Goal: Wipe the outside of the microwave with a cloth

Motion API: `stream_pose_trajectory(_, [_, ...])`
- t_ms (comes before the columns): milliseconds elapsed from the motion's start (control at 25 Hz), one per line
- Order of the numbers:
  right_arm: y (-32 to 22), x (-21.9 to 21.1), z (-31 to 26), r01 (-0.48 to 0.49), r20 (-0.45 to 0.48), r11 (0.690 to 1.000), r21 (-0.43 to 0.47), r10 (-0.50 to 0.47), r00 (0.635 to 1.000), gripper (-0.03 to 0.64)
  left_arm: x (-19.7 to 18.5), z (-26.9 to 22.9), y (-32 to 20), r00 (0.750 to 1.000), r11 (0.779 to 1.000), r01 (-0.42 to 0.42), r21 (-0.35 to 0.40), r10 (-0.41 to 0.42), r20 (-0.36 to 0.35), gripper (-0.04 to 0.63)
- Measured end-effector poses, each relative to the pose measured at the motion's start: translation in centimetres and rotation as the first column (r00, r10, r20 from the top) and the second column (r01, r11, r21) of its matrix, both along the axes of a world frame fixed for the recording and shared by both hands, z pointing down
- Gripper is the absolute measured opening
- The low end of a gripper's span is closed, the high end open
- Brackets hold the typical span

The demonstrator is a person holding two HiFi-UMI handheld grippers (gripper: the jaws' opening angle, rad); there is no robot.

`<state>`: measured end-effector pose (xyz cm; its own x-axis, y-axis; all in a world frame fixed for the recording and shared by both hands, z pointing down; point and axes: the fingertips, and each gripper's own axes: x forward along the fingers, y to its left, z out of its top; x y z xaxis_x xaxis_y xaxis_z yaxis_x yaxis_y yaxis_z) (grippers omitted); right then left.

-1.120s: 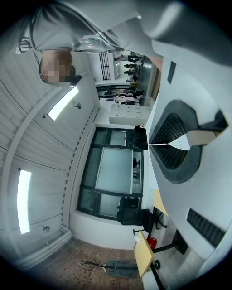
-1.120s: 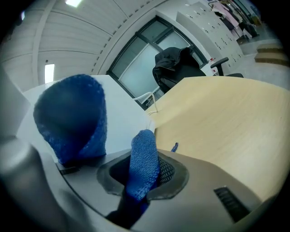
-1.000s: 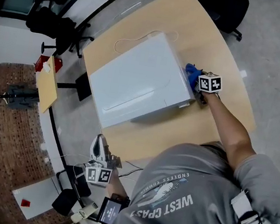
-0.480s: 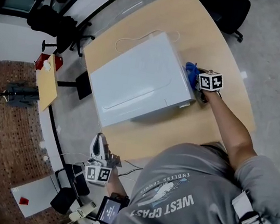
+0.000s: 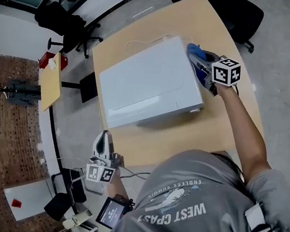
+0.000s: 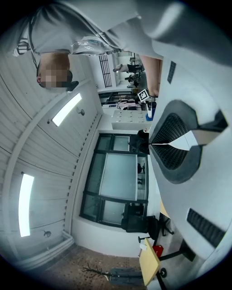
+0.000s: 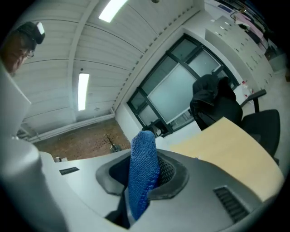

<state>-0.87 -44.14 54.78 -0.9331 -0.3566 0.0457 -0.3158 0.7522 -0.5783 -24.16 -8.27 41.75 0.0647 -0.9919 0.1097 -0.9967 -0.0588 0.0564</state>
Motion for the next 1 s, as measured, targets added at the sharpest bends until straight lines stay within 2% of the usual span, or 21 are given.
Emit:
stream_pose_trajectory(160, [1.3, -1.0, -8.0, 0.047, 0.027, 0.989, 0.139, -0.052, 0.998, 0.083, -0.2, -1.7, -1.4, 0.997, 0.996, -0.079, 0.048, 0.079, 0.015, 0.023])
stream_pose_trajectory(320, [4.4, -3.1, -15.2, 0.116, 0.038, 0.965, 0.236, -0.129, 0.991, 0.083, -0.7, -3.5, -2.7, 0.988, 0.983, -0.155, 0.096, 0.154, 0.013, 0.024])
stream_pose_trajectory(440, [7.3, -5.4, -19.2, 0.187, 0.039, 0.934, 0.303, -0.209, 0.977, 0.083, -0.1, -4.5, -4.3, 0.970, 0.961, -0.239, 0.138, 0.241, 0.000, 0.025])
stream_pose_trajectory(520, [10.0, -7.2, -20.9, 0.245, 0.038, 0.910, 0.336, -0.272, 0.961, 0.083, 0.8, -4.6, -5.2, 0.948, 0.937, -0.314, 0.155, 0.318, -0.004, 0.025])
stream_pose_trajectory(640, [14.8, -10.2, -22.4, 0.337, 0.015, 0.860, 0.384, -0.370, 0.929, 0.083, 2.5, -4.6, -5.9, 0.909, 0.896, -0.411, 0.171, 0.416, 0.003, 0.025])
stream_pose_trajectory(760, [19.7, -13.7, -24.3, 0.430, -0.024, 0.790, 0.436, -0.468, 0.883, 0.083, 3.6, -5.0, -6.6, 0.877, 0.860, -0.473, 0.191, 0.480, 0.006, 0.028])
stream_pose_trajectory(800, [21.3, -15.1, -24.9, 0.457, -0.037, 0.767, 0.449, -0.496, 0.868, 0.084, 3.6, -5.1, -6.8, 0.867, 0.850, -0.489, 0.197, 0.499, 0.001, 0.058])
stream_pose_trajectory(840, [22.8, -16.4, -25.4, 0.482, -0.052, 0.745, 0.461, -0.519, 0.853, 0.084, 3.6, -5.3, -7.0, 0.857, 0.840, -0.504, 0.203, 0.516, -0.005, 0.145])
stream_pose_trajectory(880, [24.2, -17.7, -25.6, 0.504, -0.073, 0.723, 0.472, -0.537, 0.840, 0.084, 3.6, -5.5, -7.1, 0.847, 0.830, -0.517, 0.210, 0.531, -0.011, 0.204])
stream_pose_trajectory(1000, [27.4, -20.7, -25.7, 0.551, -0.159, 0.660, 0.510, -0.557, 0.815, 0.084, 3.7, -6.4, -7.2, 0.825, 0.804, -0.547, 0.236, 0.564, -0.009, 0.248])
